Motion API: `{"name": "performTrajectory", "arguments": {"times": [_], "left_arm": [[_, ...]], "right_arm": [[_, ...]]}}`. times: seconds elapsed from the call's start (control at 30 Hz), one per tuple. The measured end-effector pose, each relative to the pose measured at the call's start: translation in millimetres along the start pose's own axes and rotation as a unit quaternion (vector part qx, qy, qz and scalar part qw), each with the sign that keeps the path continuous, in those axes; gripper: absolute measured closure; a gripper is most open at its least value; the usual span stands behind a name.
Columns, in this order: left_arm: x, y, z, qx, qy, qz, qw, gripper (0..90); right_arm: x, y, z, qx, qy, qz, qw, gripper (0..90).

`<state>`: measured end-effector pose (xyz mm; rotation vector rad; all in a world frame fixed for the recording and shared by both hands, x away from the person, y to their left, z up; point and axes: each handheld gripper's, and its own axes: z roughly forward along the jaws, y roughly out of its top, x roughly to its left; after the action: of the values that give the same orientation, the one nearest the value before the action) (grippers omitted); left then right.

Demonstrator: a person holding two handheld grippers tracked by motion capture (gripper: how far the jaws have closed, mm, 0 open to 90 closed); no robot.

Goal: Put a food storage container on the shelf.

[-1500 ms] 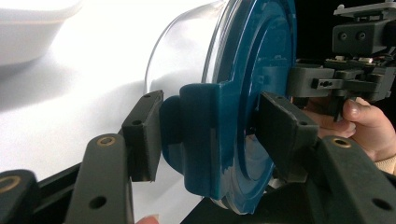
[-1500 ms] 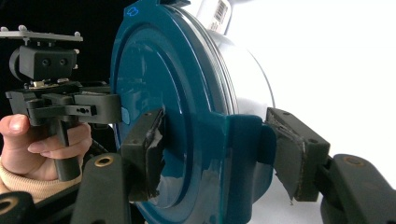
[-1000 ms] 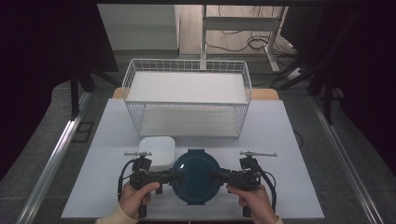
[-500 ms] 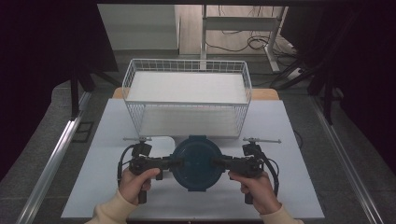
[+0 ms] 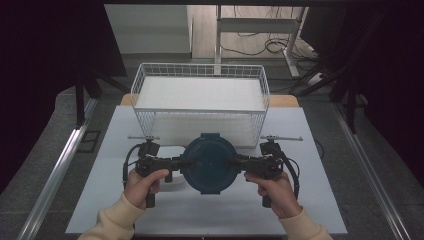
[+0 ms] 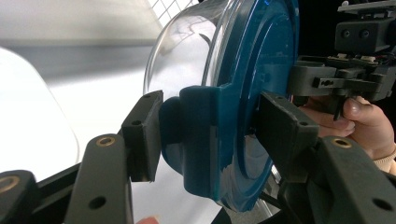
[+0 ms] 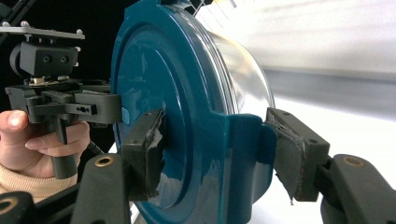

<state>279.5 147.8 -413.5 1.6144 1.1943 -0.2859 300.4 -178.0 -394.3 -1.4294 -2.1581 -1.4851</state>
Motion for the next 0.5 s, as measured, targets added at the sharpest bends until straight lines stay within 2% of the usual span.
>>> {"name": "performTrajectory", "arguments": {"times": [0.5], "left_arm": [[-4.4,30.6,-6.0,-0.005,0.002,0.011,0.9999,42.7]], "right_arm": [[7.9,29.9,-0.5,-0.008,-0.003,-0.009,0.9999,39.6]]}}
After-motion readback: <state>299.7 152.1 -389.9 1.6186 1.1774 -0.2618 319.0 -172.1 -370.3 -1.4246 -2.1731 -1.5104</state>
